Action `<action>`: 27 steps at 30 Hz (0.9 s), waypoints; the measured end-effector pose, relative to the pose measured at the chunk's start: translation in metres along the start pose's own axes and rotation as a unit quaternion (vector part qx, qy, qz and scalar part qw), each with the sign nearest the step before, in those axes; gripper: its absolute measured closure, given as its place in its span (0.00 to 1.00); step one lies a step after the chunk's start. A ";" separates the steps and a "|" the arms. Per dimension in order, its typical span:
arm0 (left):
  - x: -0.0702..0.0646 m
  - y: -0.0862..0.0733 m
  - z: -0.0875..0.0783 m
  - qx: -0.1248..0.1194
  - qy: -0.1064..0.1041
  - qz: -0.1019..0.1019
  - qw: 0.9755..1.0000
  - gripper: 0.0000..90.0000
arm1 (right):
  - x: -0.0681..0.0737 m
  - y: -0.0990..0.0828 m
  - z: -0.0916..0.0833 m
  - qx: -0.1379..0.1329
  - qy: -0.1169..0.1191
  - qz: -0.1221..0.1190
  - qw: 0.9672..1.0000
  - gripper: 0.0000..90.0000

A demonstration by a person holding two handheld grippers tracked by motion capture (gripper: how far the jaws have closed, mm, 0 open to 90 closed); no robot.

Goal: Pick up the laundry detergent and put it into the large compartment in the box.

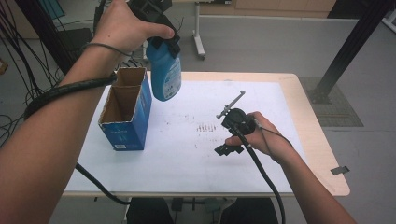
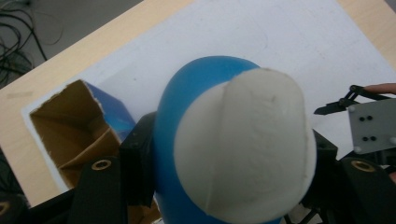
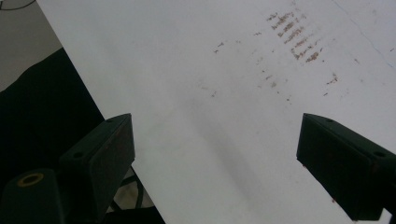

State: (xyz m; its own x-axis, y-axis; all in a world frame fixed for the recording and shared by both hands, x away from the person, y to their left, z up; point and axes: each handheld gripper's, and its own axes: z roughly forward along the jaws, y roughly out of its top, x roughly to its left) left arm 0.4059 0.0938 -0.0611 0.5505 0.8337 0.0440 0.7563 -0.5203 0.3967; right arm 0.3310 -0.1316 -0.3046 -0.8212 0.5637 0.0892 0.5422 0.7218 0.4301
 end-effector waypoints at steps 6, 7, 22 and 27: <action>0.016 -0.007 -0.003 0.002 0.011 -0.024 1.000 0.42 | 0.000 -0.001 -0.001 -0.001 0.002 0.000 1.000 0.12; 0.020 -0.009 -0.003 0.002 0.013 -0.031 0.999 0.42 | 0.000 -0.001 -0.001 0.000 0.001 -0.001 1.000 0.12; 0.061 -0.027 -0.007 0.003 0.033 -0.088 0.996 0.42 | 0.002 0.000 0.001 0.000 0.004 0.000 1.000 0.12; 0.071 -0.032 -0.011 -0.001 0.042 -0.108 0.993 0.42 | 0.001 0.000 0.001 -0.001 0.003 0.000 1.000 0.12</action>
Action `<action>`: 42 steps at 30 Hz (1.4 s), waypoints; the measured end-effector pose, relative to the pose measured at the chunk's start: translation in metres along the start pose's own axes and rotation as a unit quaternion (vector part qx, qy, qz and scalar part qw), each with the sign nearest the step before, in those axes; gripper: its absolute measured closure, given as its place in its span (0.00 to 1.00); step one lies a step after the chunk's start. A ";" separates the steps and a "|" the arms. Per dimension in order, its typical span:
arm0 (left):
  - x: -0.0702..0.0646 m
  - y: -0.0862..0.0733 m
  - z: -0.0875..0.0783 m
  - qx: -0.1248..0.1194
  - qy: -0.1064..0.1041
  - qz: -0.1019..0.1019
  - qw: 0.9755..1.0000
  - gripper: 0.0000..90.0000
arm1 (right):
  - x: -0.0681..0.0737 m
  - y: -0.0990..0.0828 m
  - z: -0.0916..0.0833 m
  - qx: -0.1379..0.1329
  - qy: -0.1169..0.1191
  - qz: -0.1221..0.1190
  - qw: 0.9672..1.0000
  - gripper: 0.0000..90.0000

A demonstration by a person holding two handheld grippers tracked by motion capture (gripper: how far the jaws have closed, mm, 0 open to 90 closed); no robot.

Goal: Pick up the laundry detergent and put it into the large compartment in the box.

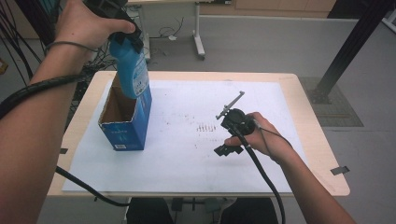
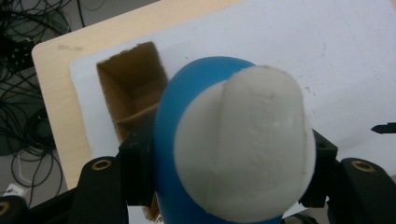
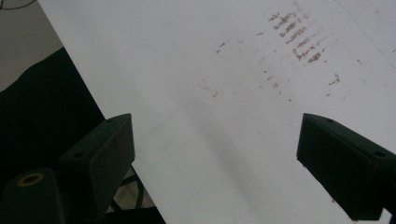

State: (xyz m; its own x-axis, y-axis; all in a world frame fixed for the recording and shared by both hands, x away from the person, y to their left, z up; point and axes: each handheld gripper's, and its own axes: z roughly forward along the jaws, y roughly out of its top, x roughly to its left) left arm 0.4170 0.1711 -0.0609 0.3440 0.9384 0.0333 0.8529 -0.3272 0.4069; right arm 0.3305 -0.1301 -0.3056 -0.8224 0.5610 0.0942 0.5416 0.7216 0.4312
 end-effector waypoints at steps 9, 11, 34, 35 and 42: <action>0.024 -0.006 0.001 0.000 0.014 -0.040 0.999 0.42 | 0.000 0.001 0.001 0.000 0.000 -0.002 1.000 0.12; 0.030 -0.008 0.003 0.000 0.015 -0.053 0.998 0.42 | 0.001 0.001 0.001 -0.001 0.001 0.000 1.000 0.12; 0.055 -0.025 0.037 0.016 0.018 -0.096 0.995 0.42 | 0.002 0.001 0.002 -0.001 0.002 0.001 1.000 0.12; 0.056 -0.026 0.040 0.017 0.018 -0.097 0.995 0.42 | 0.002 0.001 0.003 -0.001 0.002 0.000 1.000 0.12; 0.059 -0.032 0.060 0.027 0.014 -0.102 0.994 0.42 | 0.002 0.001 0.004 0.001 0.003 0.002 1.000 0.12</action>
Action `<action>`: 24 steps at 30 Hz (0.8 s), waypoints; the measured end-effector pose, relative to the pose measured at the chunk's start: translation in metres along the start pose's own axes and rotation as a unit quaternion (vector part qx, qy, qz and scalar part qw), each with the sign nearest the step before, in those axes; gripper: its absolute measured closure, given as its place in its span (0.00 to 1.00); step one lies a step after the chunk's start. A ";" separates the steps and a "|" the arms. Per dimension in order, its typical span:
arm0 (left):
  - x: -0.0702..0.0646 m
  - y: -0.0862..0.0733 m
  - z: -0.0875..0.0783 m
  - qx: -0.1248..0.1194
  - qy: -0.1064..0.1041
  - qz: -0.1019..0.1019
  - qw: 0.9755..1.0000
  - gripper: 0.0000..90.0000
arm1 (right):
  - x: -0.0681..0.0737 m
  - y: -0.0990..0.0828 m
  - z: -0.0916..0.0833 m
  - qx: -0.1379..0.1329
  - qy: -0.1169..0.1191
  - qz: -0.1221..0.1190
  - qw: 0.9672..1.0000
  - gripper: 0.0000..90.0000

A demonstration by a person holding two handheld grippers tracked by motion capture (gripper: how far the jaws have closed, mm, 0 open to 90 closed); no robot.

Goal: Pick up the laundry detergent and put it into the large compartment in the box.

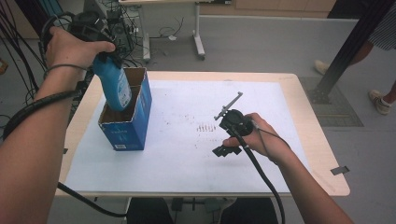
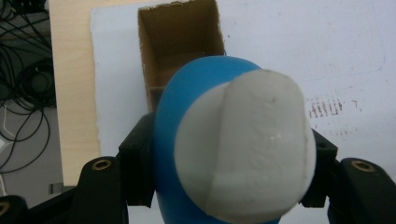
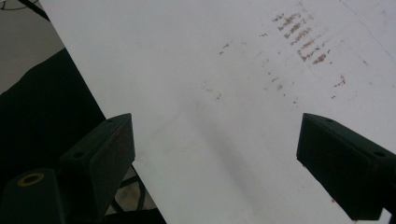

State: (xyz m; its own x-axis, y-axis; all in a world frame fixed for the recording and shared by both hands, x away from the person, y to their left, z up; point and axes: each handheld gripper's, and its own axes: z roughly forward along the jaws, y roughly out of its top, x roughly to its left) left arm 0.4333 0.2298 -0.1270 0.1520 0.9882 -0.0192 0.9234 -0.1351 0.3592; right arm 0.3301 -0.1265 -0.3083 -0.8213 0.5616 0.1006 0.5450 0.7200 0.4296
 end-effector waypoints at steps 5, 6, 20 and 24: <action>0.003 -0.004 0.017 0.010 0.000 -0.004 1.000 0.42 | -0.001 -0.001 0.000 0.001 0.000 -0.004 1.000 0.12; 0.003 -0.005 0.021 0.013 0.000 -0.004 1.000 0.42 | 0.000 -0.001 0.001 0.000 0.001 0.000 1.000 0.12; 0.005 -0.016 0.063 0.033 -0.002 -0.011 0.999 0.42 | -0.001 -0.002 0.000 0.000 0.001 0.003 1.000 0.12; 0.005 -0.018 0.070 0.038 -0.001 -0.013 0.999 0.42 | -0.002 -0.002 0.000 0.000 0.000 0.001 1.000 0.12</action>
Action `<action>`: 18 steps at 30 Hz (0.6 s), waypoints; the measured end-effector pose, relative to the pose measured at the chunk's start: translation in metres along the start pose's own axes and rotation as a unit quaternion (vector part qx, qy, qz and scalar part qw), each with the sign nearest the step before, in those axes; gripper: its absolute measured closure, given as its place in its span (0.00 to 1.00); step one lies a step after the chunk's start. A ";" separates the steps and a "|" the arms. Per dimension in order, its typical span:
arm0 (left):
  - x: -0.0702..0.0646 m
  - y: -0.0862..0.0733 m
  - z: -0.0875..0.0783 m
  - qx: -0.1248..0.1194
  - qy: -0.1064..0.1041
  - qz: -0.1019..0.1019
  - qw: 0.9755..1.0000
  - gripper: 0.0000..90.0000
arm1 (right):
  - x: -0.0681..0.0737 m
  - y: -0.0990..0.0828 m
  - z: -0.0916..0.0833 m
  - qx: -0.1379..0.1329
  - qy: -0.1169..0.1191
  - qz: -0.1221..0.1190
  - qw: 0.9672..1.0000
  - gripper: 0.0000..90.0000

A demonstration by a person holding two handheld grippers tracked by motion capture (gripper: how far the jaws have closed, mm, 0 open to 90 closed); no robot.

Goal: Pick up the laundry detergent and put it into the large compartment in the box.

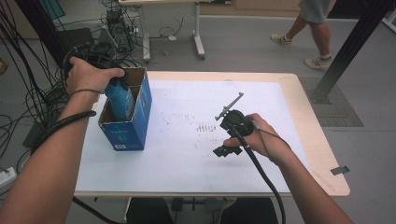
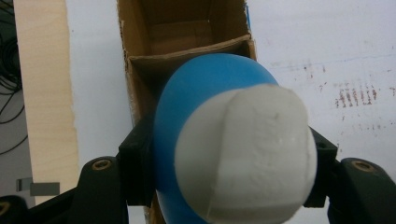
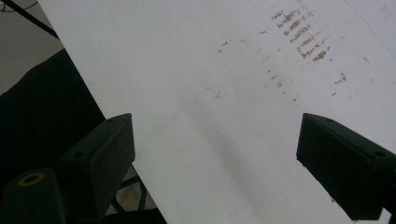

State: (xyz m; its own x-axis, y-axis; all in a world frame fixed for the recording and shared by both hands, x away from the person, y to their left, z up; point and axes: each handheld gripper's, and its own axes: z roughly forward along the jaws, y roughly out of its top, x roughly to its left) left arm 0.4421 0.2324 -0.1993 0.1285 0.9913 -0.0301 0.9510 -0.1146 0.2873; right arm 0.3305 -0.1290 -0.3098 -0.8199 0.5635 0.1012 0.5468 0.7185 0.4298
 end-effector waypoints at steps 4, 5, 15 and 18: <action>-0.001 -0.002 0.008 0.005 0.004 0.001 1.000 0.42 | 0.001 0.000 0.000 -0.002 0.002 0.002 1.000 0.12; -0.001 -0.002 0.010 0.007 0.005 0.003 1.000 0.42 | 0.001 0.000 0.000 -0.002 0.002 0.002 1.000 0.12; 0.001 -0.008 0.028 0.016 0.005 -0.004 1.000 0.42 | 0.000 0.000 0.000 -0.004 0.003 0.003 1.000 0.12; 0.002 -0.009 0.033 0.019 0.003 -0.006 1.000 0.42 | 0.000 -0.001 0.000 -0.003 0.002 0.002 1.000 0.12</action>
State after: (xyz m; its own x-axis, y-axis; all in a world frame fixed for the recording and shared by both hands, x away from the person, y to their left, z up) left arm 0.4429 0.2330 -0.2334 0.1151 0.9930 -0.0272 0.9622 -0.1047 0.2513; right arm 0.3302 -0.1295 -0.3102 -0.8183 0.5649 0.1064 0.5494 0.7140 0.4341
